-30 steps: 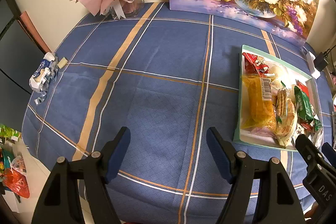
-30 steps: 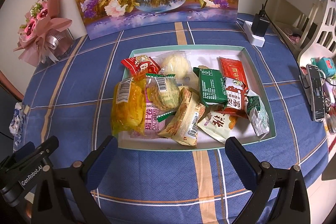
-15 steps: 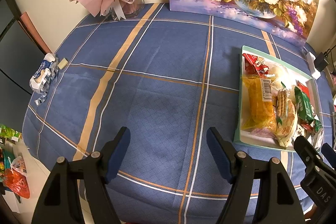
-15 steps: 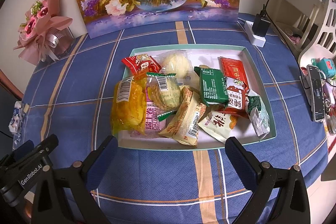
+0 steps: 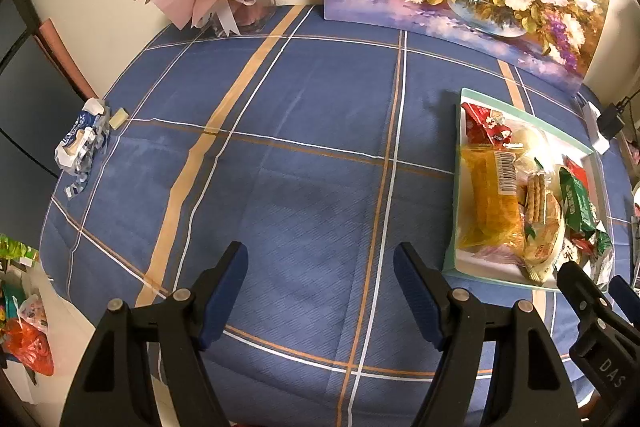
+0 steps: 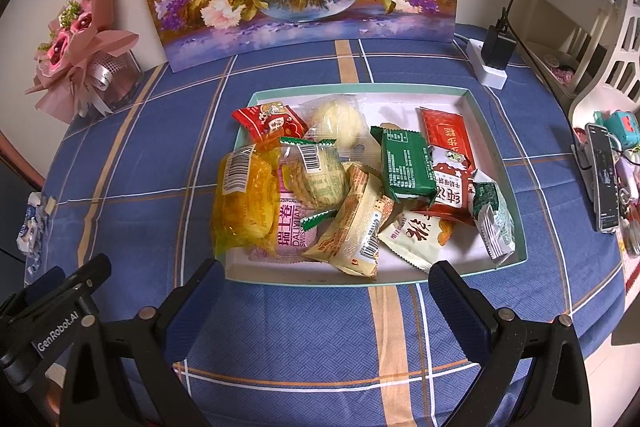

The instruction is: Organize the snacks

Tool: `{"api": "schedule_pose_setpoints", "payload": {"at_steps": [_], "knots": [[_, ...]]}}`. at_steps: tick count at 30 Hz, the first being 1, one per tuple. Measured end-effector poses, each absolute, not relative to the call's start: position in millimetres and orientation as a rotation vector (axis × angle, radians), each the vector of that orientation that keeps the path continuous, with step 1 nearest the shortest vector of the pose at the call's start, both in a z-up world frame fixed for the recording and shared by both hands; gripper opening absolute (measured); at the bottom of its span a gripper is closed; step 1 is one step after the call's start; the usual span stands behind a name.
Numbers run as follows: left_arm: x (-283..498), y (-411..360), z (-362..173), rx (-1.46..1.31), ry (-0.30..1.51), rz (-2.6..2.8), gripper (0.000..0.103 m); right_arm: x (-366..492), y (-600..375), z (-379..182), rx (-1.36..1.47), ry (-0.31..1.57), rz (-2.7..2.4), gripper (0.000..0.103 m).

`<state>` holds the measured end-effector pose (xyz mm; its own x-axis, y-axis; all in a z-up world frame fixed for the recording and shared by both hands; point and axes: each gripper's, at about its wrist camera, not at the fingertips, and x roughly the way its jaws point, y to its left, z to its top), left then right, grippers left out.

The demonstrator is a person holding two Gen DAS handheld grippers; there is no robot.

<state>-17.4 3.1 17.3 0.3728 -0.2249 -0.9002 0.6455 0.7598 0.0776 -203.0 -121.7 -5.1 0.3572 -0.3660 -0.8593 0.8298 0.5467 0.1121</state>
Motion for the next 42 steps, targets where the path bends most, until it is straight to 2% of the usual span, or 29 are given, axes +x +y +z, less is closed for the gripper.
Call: {"api": "schedule_pose_setpoints", "payload": {"at_steps": [42], "knots": [[-17.0, 4.5, 16.7, 0.475, 1.046, -0.56, 0.076, -202.2, -120.2, -8.9, 0.6, 0.908, -0.827, 0.103]]}}
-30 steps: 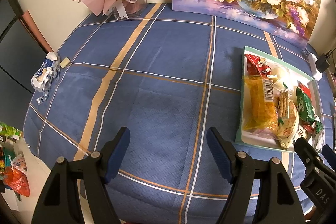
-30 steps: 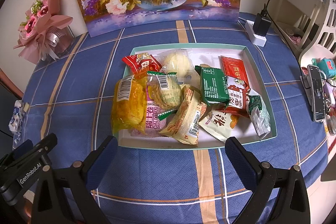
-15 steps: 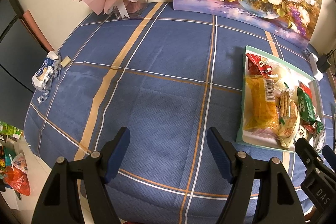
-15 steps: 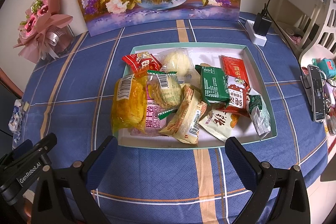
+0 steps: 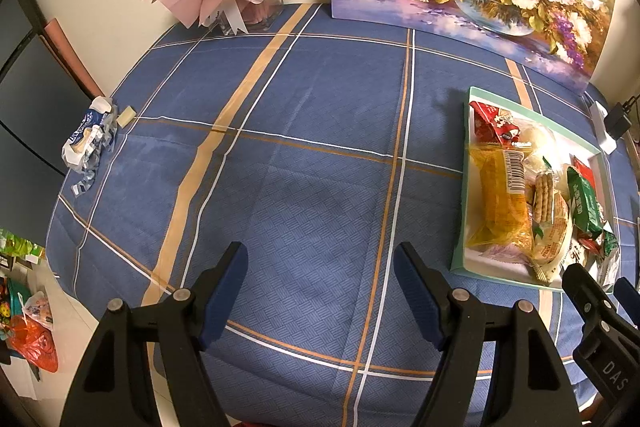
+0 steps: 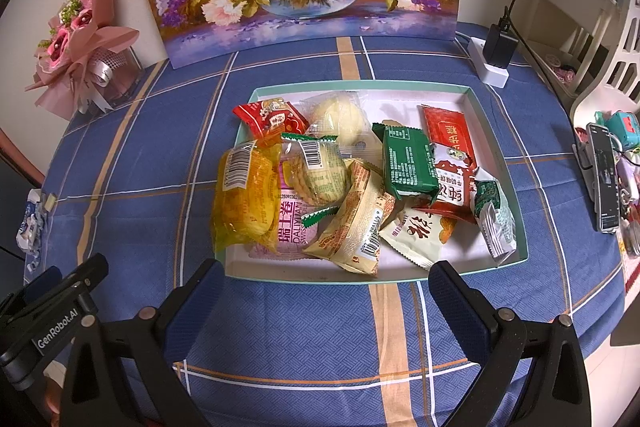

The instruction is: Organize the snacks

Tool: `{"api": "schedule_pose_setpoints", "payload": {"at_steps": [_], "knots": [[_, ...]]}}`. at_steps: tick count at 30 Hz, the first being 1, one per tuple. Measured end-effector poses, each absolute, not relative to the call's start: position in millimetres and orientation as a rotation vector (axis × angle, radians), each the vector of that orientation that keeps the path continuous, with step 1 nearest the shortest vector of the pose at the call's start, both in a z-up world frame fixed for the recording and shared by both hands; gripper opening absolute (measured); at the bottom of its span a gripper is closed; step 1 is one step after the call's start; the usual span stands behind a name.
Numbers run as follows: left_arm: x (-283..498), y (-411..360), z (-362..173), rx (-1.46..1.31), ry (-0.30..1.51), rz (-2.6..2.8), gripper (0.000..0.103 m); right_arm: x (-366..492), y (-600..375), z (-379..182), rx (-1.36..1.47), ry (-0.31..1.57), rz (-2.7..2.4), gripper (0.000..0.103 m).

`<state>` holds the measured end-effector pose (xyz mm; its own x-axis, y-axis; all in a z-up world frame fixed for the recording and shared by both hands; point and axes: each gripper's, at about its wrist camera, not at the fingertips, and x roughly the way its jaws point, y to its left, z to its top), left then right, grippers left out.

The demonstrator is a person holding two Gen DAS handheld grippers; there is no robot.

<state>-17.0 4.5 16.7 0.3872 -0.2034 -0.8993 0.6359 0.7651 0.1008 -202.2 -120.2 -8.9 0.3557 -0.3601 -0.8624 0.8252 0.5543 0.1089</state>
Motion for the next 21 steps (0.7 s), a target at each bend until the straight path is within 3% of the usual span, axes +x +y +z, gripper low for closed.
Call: {"api": "schedule_pose_setpoints", "payload": {"at_steps": [21], "knots": [[-16.8, 7.0, 17.5, 0.472, 1.04, -0.554, 0.076, -201.8, -120.2, -8.7, 0.601, 0.909, -0.828, 0.103]]}}
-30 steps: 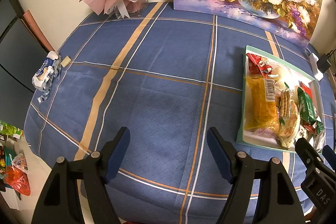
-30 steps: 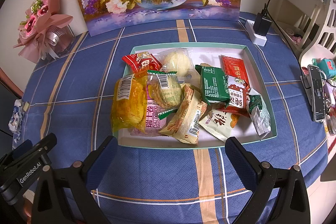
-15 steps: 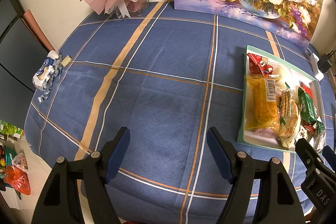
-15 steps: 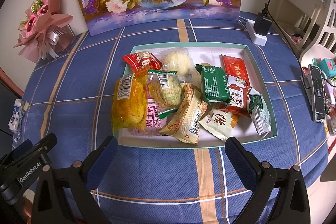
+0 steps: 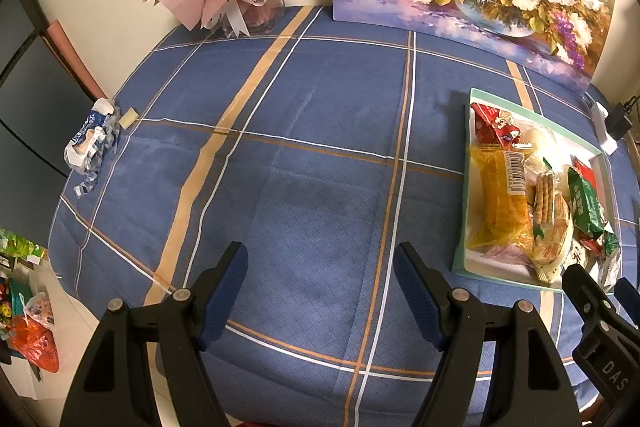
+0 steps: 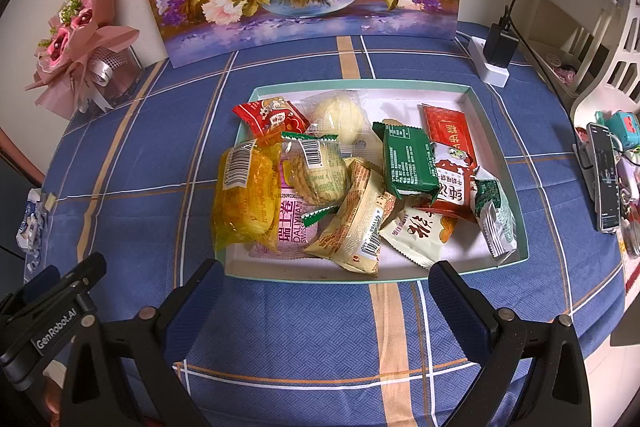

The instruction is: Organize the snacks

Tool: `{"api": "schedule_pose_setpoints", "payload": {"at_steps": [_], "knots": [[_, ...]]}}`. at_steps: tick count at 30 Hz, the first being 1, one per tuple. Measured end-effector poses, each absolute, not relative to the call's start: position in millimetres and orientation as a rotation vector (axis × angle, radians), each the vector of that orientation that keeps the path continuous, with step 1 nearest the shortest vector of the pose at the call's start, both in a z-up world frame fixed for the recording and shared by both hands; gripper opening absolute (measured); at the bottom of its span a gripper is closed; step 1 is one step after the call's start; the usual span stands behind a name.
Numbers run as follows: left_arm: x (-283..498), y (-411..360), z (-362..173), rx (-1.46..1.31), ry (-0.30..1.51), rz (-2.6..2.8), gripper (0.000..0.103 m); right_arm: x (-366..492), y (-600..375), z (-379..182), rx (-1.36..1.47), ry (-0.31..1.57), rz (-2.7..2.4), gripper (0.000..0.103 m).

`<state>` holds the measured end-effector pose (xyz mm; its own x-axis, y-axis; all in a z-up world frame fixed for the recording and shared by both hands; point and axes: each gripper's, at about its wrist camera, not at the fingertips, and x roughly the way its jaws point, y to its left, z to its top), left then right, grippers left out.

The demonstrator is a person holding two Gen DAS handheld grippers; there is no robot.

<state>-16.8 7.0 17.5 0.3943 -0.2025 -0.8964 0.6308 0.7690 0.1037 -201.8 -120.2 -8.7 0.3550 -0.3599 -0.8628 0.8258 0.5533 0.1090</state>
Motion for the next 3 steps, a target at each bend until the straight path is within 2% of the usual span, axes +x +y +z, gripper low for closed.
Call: {"api": "schedule_pose_setpoints", "payload": {"at_steps": [3], "knots": [[-17.0, 5.4, 16.5, 0.469, 1.05, -0.554, 0.076, -201.8, -120.0, -8.8, 0.6, 0.909, -0.828, 0.103]]}}
